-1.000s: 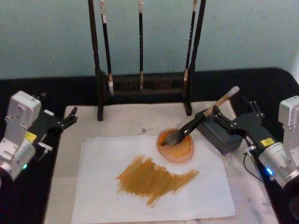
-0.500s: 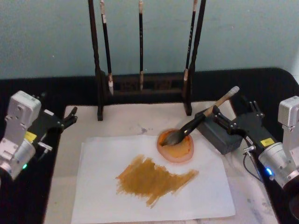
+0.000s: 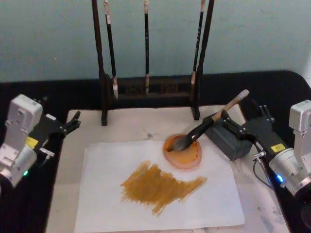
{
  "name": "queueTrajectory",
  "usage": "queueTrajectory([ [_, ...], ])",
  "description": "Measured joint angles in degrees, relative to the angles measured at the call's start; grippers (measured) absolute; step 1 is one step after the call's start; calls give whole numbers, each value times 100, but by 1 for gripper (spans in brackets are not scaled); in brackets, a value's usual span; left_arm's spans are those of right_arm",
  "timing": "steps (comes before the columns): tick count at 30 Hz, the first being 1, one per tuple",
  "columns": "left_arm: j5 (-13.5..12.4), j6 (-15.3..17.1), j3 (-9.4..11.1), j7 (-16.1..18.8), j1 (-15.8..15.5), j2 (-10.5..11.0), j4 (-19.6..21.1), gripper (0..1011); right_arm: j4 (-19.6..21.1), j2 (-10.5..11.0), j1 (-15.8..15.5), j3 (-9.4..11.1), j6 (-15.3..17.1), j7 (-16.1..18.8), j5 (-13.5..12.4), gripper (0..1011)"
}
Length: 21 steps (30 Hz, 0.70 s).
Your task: Pick up the brush from the inkstone, write on the paper, then place the brush back to its original position.
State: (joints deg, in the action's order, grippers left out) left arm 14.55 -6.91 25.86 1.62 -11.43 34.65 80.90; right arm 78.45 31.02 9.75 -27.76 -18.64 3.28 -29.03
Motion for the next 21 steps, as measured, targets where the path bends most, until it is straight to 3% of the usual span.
queueTrajectory([
  [21,0,0,0,0,0,0,0,1010,0,0,0,0,0,-5,1,1000],
])
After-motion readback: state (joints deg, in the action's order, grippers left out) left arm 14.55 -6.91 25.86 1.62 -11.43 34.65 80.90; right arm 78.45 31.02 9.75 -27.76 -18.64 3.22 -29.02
